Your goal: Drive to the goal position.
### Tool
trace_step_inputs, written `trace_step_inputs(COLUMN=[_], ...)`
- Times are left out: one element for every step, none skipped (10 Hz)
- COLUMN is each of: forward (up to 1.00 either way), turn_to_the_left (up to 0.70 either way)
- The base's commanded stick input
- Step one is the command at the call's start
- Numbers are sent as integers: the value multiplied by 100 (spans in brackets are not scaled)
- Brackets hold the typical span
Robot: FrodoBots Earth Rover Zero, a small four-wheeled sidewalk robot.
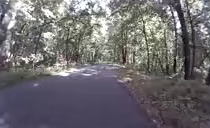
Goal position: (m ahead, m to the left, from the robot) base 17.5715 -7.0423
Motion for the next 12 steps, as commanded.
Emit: trace_step_inputs(forward=[45,45,45,45,45,45,45,45,45,45,45,45], turn_to_the_left=[0,0,0,0,0,0,0,0,0,0,0,0])
